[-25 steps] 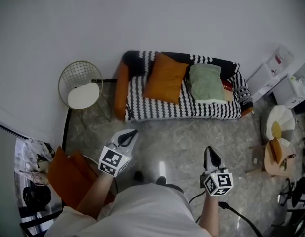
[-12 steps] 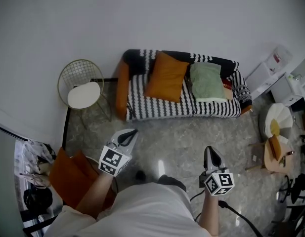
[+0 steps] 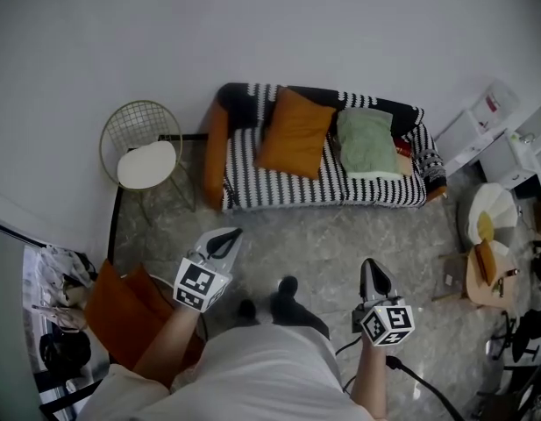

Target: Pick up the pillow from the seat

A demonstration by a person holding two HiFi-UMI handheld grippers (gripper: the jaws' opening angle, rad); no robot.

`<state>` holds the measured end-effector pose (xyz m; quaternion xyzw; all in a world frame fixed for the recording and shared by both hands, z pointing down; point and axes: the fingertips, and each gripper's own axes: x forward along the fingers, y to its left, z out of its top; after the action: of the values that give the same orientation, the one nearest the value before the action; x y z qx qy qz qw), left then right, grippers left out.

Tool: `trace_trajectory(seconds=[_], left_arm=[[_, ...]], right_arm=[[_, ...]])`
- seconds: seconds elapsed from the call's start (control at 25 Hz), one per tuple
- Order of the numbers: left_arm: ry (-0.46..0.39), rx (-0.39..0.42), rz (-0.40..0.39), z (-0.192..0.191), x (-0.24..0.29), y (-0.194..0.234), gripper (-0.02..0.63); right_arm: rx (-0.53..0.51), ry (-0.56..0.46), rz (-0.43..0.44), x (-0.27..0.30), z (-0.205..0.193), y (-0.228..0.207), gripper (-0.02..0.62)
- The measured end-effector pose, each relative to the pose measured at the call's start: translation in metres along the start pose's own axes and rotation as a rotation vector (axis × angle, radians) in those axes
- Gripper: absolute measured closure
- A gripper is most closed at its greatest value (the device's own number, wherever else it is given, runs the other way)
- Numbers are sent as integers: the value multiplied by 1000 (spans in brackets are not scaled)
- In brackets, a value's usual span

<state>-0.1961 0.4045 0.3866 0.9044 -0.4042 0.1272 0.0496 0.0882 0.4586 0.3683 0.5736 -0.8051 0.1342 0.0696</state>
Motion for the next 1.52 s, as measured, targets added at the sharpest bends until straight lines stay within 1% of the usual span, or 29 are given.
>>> trace_trajectory(seconds=[0.2,0.44,0.64,0.96,1.24,1.52], left_arm=[[-10,-4,-2,5,18,-3,607],[-19,-11,15,21,48,1,607],[-15,-12,43,35,85,10,607],[15,-28,82,40,138,22,607],[27,-35,111,49,186,34,607],[38,-50,131,59,237,31,607]], right_arm=[[6,1,23,21,3,-17,591],[-12,-1,63,54,17,-40,591],[-6,7,89,84,28,-72,591],[21,25,124,136,33,-116,591],[16,37,161,175,42,-149,591],[19,45,169,202,52,-203,591]])
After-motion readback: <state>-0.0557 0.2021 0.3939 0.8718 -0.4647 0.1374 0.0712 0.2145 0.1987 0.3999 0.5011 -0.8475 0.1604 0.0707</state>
